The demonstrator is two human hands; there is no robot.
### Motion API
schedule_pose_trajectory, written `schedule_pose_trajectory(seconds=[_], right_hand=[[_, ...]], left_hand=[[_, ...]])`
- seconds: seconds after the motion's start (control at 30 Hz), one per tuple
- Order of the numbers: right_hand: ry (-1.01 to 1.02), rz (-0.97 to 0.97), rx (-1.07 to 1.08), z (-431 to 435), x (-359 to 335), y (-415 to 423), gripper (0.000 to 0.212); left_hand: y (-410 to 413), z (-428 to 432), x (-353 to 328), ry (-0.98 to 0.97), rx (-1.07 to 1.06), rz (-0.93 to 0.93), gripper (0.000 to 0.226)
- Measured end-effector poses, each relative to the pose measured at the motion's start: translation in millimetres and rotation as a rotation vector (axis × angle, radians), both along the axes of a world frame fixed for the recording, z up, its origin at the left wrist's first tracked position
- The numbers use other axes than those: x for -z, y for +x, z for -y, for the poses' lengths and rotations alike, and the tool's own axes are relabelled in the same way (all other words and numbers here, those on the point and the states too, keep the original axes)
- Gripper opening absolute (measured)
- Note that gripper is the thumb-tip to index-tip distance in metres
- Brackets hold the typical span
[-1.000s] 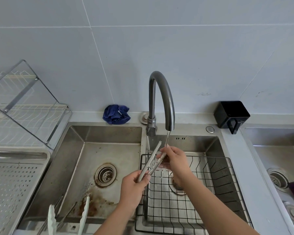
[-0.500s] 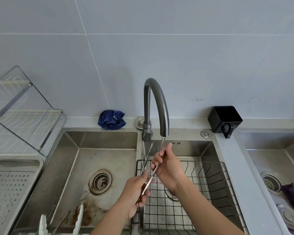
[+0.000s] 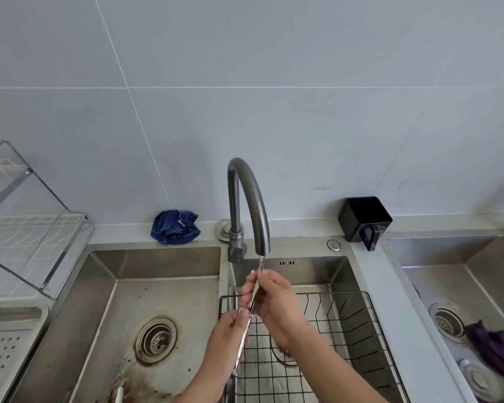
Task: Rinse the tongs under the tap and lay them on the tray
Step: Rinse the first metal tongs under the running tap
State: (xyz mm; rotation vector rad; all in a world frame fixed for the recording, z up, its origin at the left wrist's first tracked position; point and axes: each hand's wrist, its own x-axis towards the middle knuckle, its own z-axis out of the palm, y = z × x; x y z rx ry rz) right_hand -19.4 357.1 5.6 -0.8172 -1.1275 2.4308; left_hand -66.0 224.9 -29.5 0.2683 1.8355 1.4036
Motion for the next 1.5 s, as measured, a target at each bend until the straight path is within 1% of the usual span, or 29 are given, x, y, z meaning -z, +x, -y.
schedule_pose_trajectory(seconds=[0.07, 0.1, 0.17, 0.2, 0.23, 0.33, 0.4, 0.43, 0.47, 0.5, 0.6, 0.63, 0.67, 0.73, 0.77, 0.8, 0.87, 0.93, 0.97, 1.0, 1.03, 1.07, 1.1, 1.17, 1.23, 1.3, 1.33, 1.43, 1.5], right_hand=[[0.033, -0.008, -0.016, -0.6, -5.1, 0.2, 0.016], [0.043, 0.001, -0.009, -0.3, -7.4, -0.2, 0.016], [0.047, 0.045, -0.004, 1.3, -11.8, -0.2, 0.032], [0.028, 0.061, -0.008, 2.8, -13.4, -0.1, 0.040], [-0.015, 0.054, -0.015, 4.5, -14.2, 0.1, 0.044], [-0.195, -0.035, -0.067, 12.0, -14.0, 2.5, 0.037], [-0.220, -0.052, -0.124, 14.0, -10.9, 4.3, 0.030], [-0.176, -0.035, -0.133, 13.0, -9.8, 4.7, 0.028], [-0.086, 0.004, -0.124, 11.0, -10.5, 4.5, 0.025], [0.048, 0.063, -0.102, 8.5, -12.6, 3.6, 0.021], [0.614, 0.319, -0.078, 4.4, -18.3, 3.8, 0.014], [0.772, 0.383, -0.110, 5.2, -17.9, 5.3, 0.015], [0.855, 0.420, -0.156, 6.1, -17.4, 8.5, 0.017], [0.838, 0.396, -0.256, 7.0, -16.4, 16.5, 0.017], [0.798, 0.371, -0.281, 6.9, -16.0, 21.3, 0.017], [0.770, 0.371, -0.258, 6.2, -14.9, 26.9, 0.019], [0.762, 0.419, -0.083, 2.1, -9.5, 37.9, 0.023], [0.839, 0.498, 0.147, -4.5, -1.2, 48.5, 0.015], [0.832, 0.530, 0.208, -6.7, 0.9, 52.2, 0.009], [0.771, 0.546, 0.194, -8.0, 1.2, 54.0, 0.008], [0.684, 0.522, 0.139, -7.9, 0.7, 53.9, 0.012], [0.622, 0.481, 0.064, -7.5, 0.4, 52.9, 0.013], [0.613, 0.436, 0.013, -7.0, -0.7, 51.6, 0.011], [0.693, 0.389, -0.024, -7.6, -3.6, 49.0, 0.020], [0.761, 0.367, -0.039, -8.4, -7.4, 47.1, 0.027], [0.823, 0.359, -0.088, -8.0, -9.3, 48.4, 0.027], [0.815, 0.342, -0.116, -6.4, -10.6, 50.6, 0.025], [0.686, 0.254, -0.147, -0.3, -14.7, 60.3, 0.023], [0.616, 0.221, -0.124, -1.4, -15.5, 63.1, 0.022]], left_hand=[[3.0, -2.1, -0.3, 0.024, 0.023, 0.004, 0.058], [3.8, -2.6, 0.1, 0.027, 0.025, -0.005, 0.056], [4.0, -3.0, 2.8, 0.012, 0.042, -0.044, 0.049], [4.1, -3.5, 3.5, 0.006, 0.060, -0.060, 0.046], [4.5, -4.2, 3.5, 0.006, 0.070, -0.059, 0.047], [3.4, -8.7, -2.6, 0.018, 0.037, -0.016, 0.057], [2.3, -12.5, -5.8, 0.013, 0.010, 0.015, 0.058], [2.1, -14.2, -7.0, 0.027, 0.001, 0.045, 0.056], [2.3, -16.2, -8.3, 0.048, -0.011, 0.079, 0.055], [2.7, -18.2, -9.1, 0.067, -0.020, 0.102, 0.054], [4.5, -24.3, -12.5, 0.087, -0.028, 0.113, 0.044], [4.8, -25.9, -13.4, 0.093, -0.030, 0.109, 0.040], [4.6, -27.4, -13.7, 0.096, -0.032, 0.100, 0.036], [4.8, -28.8, -12.7, 0.099, -0.058, 0.095, 0.036], [4.8, -28.2, -11.5, 0.100, -0.071, 0.108, 0.037], [5.0, -27.6, -10.3, 0.103, -0.078, 0.129, 0.040], [5.9, -26.7, -9.1, 0.105, -0.064, 0.178, 0.051], [7.0, -26.6, -7.6, 0.097, -0.024, 0.206, 0.063], [7.5, -26.9, -6.6, 0.093, -0.008, 0.208, 0.067], [8.4, -27.3, -5.6, 0.087, 0.003, 0.208, 0.069], [9.6, -27.8, -4.6, 0.085, 0.007, 0.216, 0.070], [11.1, -28.4, -4.1, 0.088, 0.007, 0.231, 0.068], [13.2, -28.7, -4.0, 0.095, 0.013, 0.242, 0.062], [18.2, -31.6, -4.7, 0.120, 0.030, 0.228, 0.044], [18.9, -37.8, -6.1, 0.097, 0.005, 0.122, 0.028], [13.5, -46.5, -9.4, 0.078, -0.059, 0.027, 0.021], [8.5, -51.2, -12.9, 0.092, -0.091, 0.017, 0.020], [-11.2, -64.8, -27.8, 0.105, -0.123, -0.013, 0.023], [-18.4, -69.1, -33.8, 0.156, -0.118, 0.062, 0.031]])
